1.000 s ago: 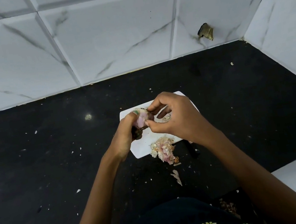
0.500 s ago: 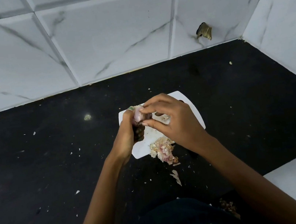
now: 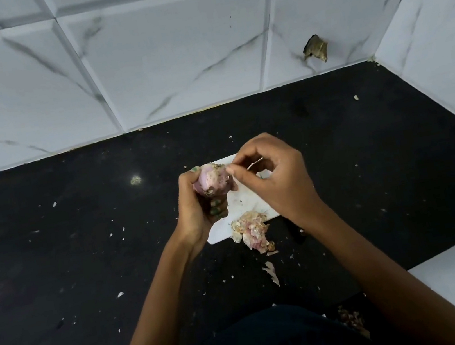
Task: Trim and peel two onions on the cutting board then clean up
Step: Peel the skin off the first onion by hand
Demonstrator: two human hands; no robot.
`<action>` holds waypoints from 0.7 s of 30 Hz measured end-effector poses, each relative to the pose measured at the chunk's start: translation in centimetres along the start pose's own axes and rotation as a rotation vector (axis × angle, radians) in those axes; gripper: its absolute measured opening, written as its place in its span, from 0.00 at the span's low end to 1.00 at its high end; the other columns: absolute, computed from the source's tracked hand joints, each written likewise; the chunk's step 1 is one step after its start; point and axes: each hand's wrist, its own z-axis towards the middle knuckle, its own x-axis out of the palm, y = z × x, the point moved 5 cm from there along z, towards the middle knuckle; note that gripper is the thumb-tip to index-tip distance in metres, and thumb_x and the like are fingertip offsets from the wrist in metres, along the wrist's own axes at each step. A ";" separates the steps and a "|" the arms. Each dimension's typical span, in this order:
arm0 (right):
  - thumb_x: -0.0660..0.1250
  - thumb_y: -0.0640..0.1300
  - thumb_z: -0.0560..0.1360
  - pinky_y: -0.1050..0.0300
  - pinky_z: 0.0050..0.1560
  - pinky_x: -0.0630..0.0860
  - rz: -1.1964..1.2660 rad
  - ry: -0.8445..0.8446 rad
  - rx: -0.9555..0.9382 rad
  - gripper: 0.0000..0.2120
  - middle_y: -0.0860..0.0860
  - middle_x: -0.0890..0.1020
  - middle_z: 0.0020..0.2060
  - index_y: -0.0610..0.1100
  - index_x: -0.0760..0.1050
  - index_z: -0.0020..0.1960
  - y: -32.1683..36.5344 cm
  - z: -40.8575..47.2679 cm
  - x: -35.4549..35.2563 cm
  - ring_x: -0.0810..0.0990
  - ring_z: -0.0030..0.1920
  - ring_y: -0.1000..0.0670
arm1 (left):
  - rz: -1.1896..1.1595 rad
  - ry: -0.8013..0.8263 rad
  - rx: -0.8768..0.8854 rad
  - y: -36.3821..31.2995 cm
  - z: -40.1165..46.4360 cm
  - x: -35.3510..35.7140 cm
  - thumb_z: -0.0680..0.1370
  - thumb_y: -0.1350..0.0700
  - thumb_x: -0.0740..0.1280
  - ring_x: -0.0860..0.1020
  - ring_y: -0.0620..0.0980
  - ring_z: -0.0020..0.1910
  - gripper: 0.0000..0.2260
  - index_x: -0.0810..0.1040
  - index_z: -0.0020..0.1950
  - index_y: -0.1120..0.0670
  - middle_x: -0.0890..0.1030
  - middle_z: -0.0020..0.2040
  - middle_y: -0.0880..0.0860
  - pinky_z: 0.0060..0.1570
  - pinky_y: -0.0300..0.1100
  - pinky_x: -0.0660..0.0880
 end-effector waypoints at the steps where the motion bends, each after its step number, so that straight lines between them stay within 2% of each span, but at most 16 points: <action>1: 0.72 0.36 0.72 0.68 0.40 0.75 0.012 0.014 0.054 0.04 0.48 0.79 0.43 0.38 0.80 0.46 -0.2 0.2 -0.2 0.80 0.41 0.55 | 0.008 0.009 0.009 -0.1 0.0 0.1 0.81 0.49 0.44 0.60 0.44 0.27 0.24 0.74 0.39 0.58 0.74 0.28 0.49 0.27 0.38 0.59; 4: 0.74 0.41 0.71 0.66 0.42 0.77 0.012 0.161 0.186 0.10 0.52 0.81 0.47 0.43 0.81 0.52 -0.9 0.5 0.3 0.81 0.45 0.56 | 0.043 0.016 0.017 0.0 0.0 0.2 0.81 0.50 0.43 0.64 0.42 0.25 0.26 0.76 0.35 0.56 0.75 0.27 0.48 0.28 0.38 0.60; 6: 0.75 0.42 0.70 0.63 0.42 0.79 0.040 0.217 0.241 0.09 0.52 0.82 0.45 0.42 0.81 0.50 -1.2 0.4 0.5 0.82 0.44 0.56 | 0.053 0.008 0.017 0.0 0.0 0.1 0.79 0.48 0.47 0.63 0.42 0.25 0.23 0.74 0.34 0.54 0.72 0.24 0.48 0.29 0.39 0.60; 9: 0.75 0.39 0.69 0.65 0.40 0.78 0.063 0.216 0.237 0.07 0.51 0.83 0.41 0.39 0.82 0.46 -1.1 0.4 0.6 0.82 0.41 0.55 | 0.067 -0.023 0.016 0.3 0.1 -0.4 0.72 0.44 0.53 0.62 0.44 0.27 0.18 0.75 0.35 0.54 0.70 0.25 0.46 0.30 0.40 0.61; 13: 0.74 0.36 0.69 0.62 0.40 0.78 0.089 0.204 0.241 0.03 0.50 0.83 0.36 0.39 0.81 0.42 -0.9 0.2 0.8 0.82 0.37 0.55 | 0.176 -0.070 0.053 0.2 0.2 -0.7 0.73 0.40 0.55 0.69 0.41 0.29 0.18 0.74 0.38 0.53 0.74 0.28 0.45 0.35 0.40 0.66; 16: 0.72 0.35 0.70 0.61 0.38 0.78 0.075 0.199 0.242 0.00 0.49 0.83 0.35 0.38 0.81 0.40 -1.0 0.4 0.8 0.81 0.36 0.55 | 0.211 -0.083 0.067 -0.1 0.2 -0.6 0.73 0.41 0.55 0.72 0.42 0.31 0.17 0.75 0.36 0.50 0.76 0.30 0.45 0.37 0.41 0.67; 19: 0.71 0.35 0.71 0.57 0.40 0.80 0.113 0.201 0.287 0.01 0.48 0.83 0.35 0.38 0.82 0.41 -1.2 0.5 0.6 0.81 0.36 0.54 | 0.193 -0.119 0.046 -0.1 0.0 -0.5 0.78 0.39 0.57 0.74 0.41 0.31 0.20 0.77 0.33 0.48 0.78 0.30 0.46 0.38 0.42 0.68; 21: 0.72 0.38 0.72 0.55 0.40 0.80 0.136 0.214 0.312 0.03 0.47 0.84 0.36 0.38 0.82 0.43 -1.1 0.4 0.6 0.82 0.36 0.50 | 0.202 -0.142 0.026 0.0 0.1 -0.8 0.79 0.36 0.55 0.76 0.44 0.34 0.25 0.79 0.35 0.53 0.80 0.32 0.48 0.41 0.43 0.70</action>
